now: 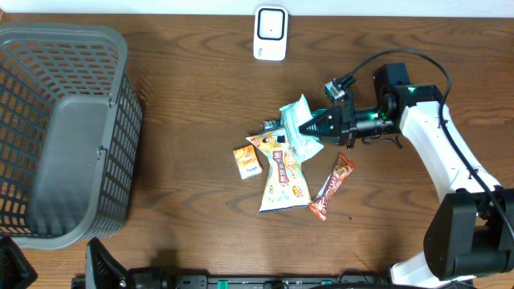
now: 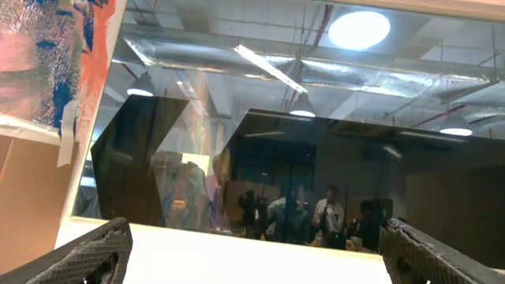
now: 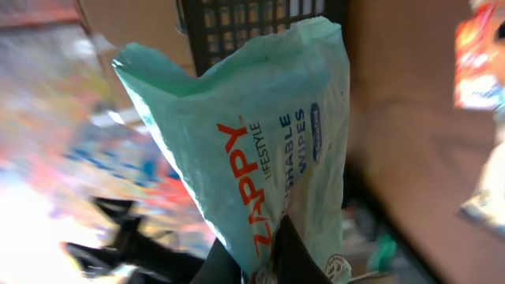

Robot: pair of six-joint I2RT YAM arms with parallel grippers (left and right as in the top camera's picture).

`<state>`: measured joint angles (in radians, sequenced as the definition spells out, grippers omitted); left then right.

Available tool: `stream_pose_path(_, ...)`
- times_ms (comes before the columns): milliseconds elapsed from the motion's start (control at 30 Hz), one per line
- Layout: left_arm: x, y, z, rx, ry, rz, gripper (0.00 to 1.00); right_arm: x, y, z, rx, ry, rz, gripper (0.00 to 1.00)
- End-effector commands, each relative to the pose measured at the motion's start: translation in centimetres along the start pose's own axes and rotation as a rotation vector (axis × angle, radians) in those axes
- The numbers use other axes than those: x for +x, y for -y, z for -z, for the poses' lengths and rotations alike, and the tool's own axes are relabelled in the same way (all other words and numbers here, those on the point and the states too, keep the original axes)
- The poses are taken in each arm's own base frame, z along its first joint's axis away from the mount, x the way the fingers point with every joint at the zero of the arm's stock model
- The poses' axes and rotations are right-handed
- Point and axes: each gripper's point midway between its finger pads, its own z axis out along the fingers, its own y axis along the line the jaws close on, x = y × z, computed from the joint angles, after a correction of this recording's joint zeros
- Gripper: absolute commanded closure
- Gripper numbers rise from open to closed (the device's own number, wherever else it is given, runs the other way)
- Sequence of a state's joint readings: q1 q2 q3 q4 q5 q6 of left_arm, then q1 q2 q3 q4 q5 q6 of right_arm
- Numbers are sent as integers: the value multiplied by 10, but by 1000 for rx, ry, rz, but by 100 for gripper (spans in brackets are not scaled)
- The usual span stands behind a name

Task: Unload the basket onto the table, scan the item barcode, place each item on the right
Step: 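Lift the wipes pack with the right gripper and hold it over the scanner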

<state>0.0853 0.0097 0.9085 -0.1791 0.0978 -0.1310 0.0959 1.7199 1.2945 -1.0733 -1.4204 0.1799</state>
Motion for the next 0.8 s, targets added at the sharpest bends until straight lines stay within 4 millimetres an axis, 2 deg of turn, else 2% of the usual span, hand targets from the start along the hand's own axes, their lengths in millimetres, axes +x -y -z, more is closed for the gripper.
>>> stream_pose_path(0,7,-2,0,-9,-12,3,0,2,-15,1,-97,-27,-232,99)
stream_pose_path(100,23,4,-3,38,-59,11,0,2,-15,1,-97,-28,-241,99)
stream_pose_path(133,44,19,-4,137,-121,66,0,0,-15,1,-94,-24,-213,99)
stream_pose_path(200,66,27,-5,195,-180,87,0,-4,-15,2,-91,-17,-174,99)
stream_pose_path(367,126,19,-8,190,-310,112,0,-11,-13,1,-74,-3,-101,99)
stream_pose_path(567,211,21,4,254,-505,167,0,-11,-13,1,-73,-2,-100,99)
stream_pose_path(667,246,15,12,244,-580,187,0,-12,-13,1,-72,-1,-93,99)
stream_pose_path(767,272,10,20,229,-637,201,0,-14,-7,1,-40,13,-85,99)
